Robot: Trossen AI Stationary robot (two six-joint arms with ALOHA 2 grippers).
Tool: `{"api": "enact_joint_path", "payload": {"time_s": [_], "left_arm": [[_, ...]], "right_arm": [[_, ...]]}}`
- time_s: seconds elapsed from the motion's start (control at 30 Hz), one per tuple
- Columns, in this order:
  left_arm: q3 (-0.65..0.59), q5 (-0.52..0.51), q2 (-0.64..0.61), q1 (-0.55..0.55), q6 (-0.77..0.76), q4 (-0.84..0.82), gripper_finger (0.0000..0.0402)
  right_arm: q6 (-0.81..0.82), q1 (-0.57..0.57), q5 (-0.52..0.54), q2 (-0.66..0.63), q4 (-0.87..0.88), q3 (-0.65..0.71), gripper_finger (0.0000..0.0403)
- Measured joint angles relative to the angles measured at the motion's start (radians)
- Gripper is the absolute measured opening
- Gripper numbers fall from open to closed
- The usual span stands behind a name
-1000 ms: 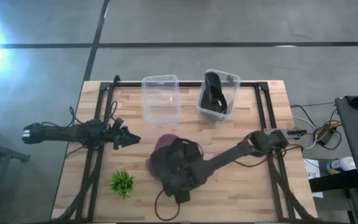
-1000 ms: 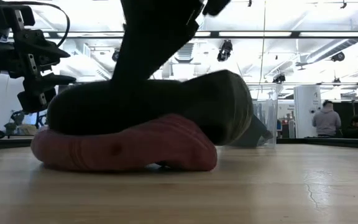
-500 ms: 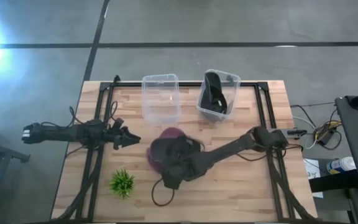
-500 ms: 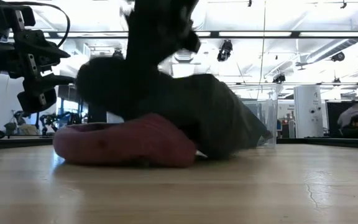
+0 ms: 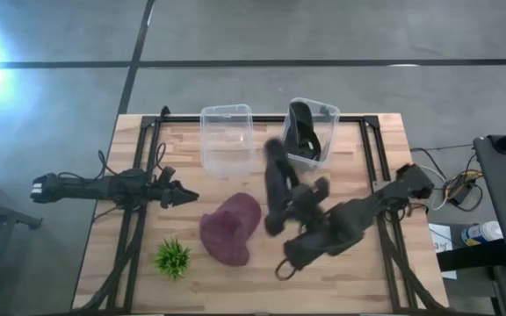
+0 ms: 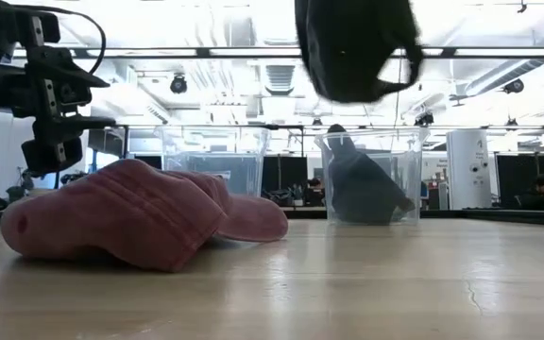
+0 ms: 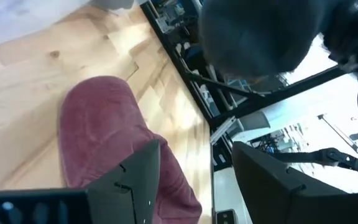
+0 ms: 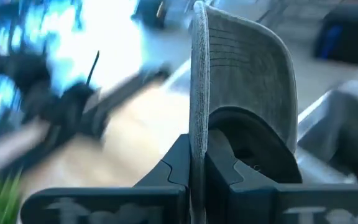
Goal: Pick & Place hat
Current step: Put the black cap into the right transparent bin
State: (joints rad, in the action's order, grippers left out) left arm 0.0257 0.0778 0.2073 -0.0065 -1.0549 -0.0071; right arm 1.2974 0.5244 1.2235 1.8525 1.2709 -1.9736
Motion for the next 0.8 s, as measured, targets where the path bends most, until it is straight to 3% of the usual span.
{"api": "enact_joint_path", "payload": {"time_s": [0.1,0.33,0.47,0.57,0.67,0.8], "left_arm": [[0.000,-0.010,0.001,0.000,-0.011,0.007,0.0193],[0.000,-0.017,0.001,-0.001,-0.030,0.015,0.0193],[0.000,-0.018,0.002,-0.001,-0.029,0.016,0.0193],[0.000,-0.020,0.003,-0.001,-0.028,0.016,0.0193],[0.000,-0.028,0.004,-0.001,-0.020,0.015,0.0193],[0.000,-0.028,0.005,0.000,-0.016,0.015,0.0193]], "right_arm": [[-0.019,-0.032,0.105,-0.065,0.034,0.001,0.0014],[-0.214,-0.248,0.188,-0.208,0.067,0.008,0.0014],[-0.190,-0.427,0.103,-0.296,0.123,0.082,0.0014],[-0.200,-0.553,-0.028,-0.355,0.101,0.209,0.0013],[-0.364,-0.635,-0.140,-0.419,-0.085,0.382,0.0013],[-0.731,-0.693,-0.326,-0.523,-0.636,0.612,0.0013]]}}
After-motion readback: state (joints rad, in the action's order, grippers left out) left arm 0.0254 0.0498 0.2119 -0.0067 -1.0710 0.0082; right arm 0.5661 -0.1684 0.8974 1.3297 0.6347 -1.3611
